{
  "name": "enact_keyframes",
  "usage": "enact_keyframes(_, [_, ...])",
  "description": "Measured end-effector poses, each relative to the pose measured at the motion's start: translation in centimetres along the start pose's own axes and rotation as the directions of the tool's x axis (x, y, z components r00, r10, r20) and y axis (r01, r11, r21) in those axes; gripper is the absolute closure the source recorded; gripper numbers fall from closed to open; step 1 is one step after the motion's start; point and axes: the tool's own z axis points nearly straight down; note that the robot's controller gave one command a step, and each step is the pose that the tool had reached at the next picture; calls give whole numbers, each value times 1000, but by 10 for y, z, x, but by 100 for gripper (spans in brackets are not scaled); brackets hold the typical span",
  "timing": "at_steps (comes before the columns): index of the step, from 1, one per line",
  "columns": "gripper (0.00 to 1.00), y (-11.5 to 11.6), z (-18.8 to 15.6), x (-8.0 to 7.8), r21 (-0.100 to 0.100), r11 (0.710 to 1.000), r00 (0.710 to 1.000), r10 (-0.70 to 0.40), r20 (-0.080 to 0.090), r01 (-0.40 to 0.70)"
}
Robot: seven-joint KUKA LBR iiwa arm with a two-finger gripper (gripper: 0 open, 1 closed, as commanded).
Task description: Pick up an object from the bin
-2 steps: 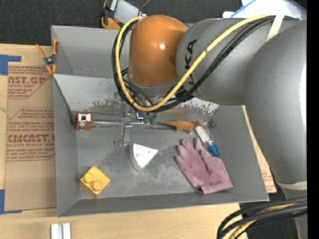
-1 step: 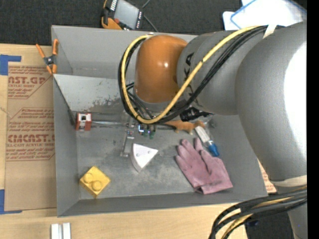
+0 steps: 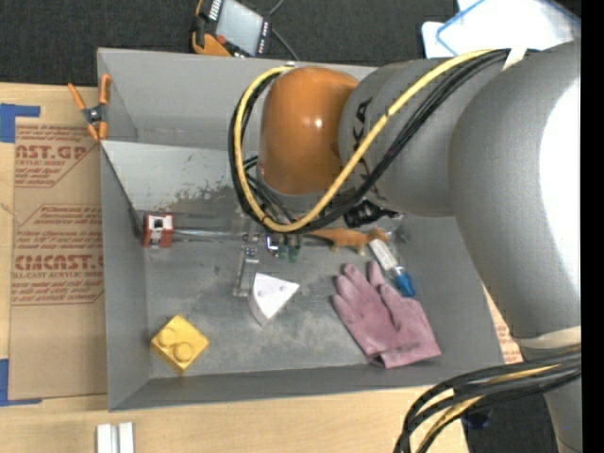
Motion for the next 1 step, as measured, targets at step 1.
enact_keyframes(1, [0,-5,-11,0,2,994,994,-110,-3,110])
